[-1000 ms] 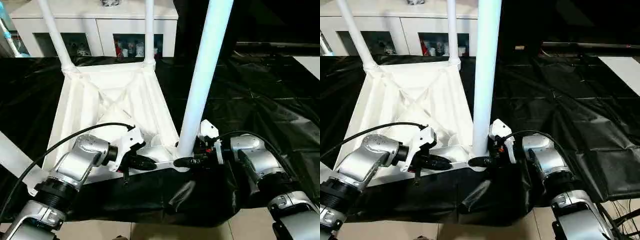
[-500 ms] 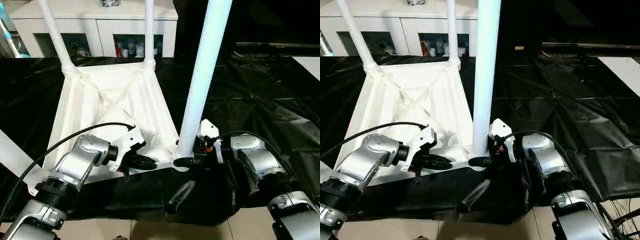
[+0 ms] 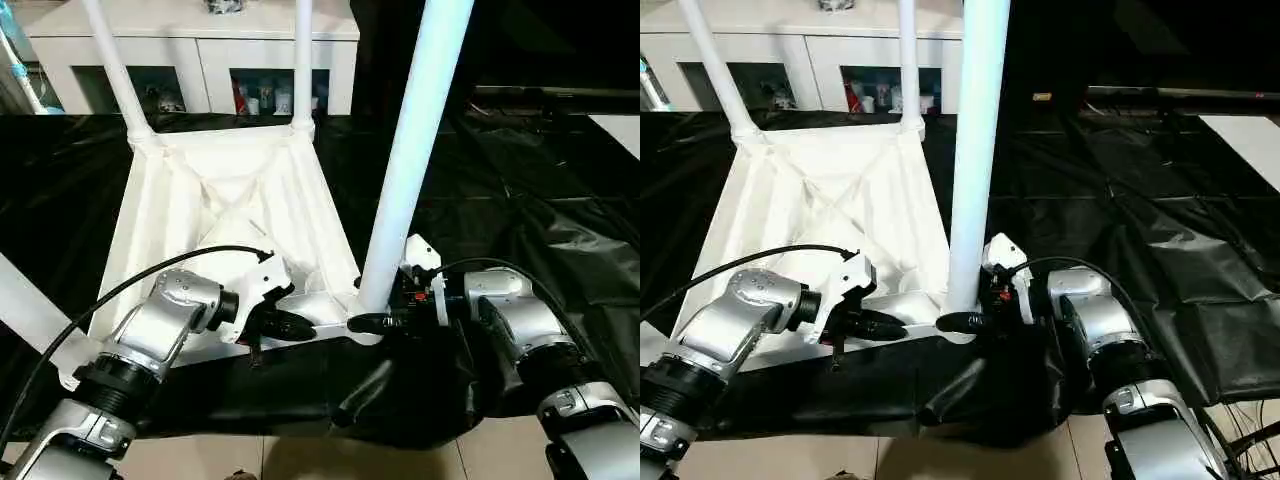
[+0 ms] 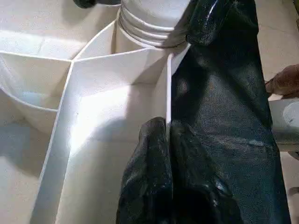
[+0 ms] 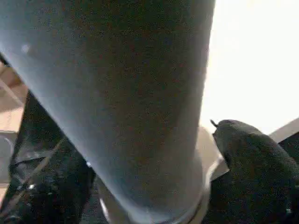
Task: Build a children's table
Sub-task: Rotate leg to tighten
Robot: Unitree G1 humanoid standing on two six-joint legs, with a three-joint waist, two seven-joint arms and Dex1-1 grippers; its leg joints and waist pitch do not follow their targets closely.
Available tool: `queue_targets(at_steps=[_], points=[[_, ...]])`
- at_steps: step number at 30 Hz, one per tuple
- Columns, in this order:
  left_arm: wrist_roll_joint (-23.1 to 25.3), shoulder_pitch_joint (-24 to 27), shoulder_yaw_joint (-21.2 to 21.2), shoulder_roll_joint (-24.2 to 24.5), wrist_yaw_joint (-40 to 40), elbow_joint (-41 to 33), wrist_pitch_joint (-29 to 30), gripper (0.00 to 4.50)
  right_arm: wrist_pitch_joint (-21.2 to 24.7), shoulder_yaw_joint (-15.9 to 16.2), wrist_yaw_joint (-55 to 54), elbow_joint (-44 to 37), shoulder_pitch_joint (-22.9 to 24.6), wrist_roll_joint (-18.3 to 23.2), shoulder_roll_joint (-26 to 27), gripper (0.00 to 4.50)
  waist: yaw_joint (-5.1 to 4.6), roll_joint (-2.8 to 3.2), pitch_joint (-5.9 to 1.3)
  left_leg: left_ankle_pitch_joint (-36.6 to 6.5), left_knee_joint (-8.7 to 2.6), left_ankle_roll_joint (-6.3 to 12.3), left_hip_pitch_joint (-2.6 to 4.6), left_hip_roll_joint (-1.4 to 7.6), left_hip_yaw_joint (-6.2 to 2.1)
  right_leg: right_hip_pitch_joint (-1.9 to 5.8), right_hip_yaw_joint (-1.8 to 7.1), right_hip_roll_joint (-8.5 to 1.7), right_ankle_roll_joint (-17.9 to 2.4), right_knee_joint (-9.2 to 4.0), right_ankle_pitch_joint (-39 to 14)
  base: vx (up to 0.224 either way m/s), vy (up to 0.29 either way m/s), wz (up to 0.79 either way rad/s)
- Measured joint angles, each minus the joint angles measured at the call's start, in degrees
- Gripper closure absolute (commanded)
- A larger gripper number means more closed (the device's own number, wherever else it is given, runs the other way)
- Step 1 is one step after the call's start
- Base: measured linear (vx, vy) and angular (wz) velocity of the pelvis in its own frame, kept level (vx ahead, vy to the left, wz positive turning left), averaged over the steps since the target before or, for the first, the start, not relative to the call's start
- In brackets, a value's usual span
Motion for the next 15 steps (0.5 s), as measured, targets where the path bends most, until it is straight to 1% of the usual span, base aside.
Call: queue_targets(at_steps=[7, 15], points=[[0.0, 0.0, 0.0, 0.0, 0.0, 0.0, 0.0, 4.5, 0.0, 0.1, 0.9, -2.0, 0.2, 0.0, -0.7, 0.3, 0.04, -0.01, -0.01, 0.0, 0.05, 0.0, 0.0, 0.0, -0.02, 0.02, -0.01, 0.0, 0.0, 0.02, 0.0, 0.0, 0.0, 0.0], [0.0, 0.0, 0.0, 0.0, 0.0, 0.0, -0.2, 4.5, -0.7, 1.1, 3.4, -4.3, 2.5, 0.0, -2.1, 0.3, 0.35, -0.01, -0.01, 0.0, 0.15, 0.01, -0.03, 0.0, -0.05, 0.04, 0.0, 0.0, 0.0, 0.03, 0.0, 0.0, 0.0, 0.0]])
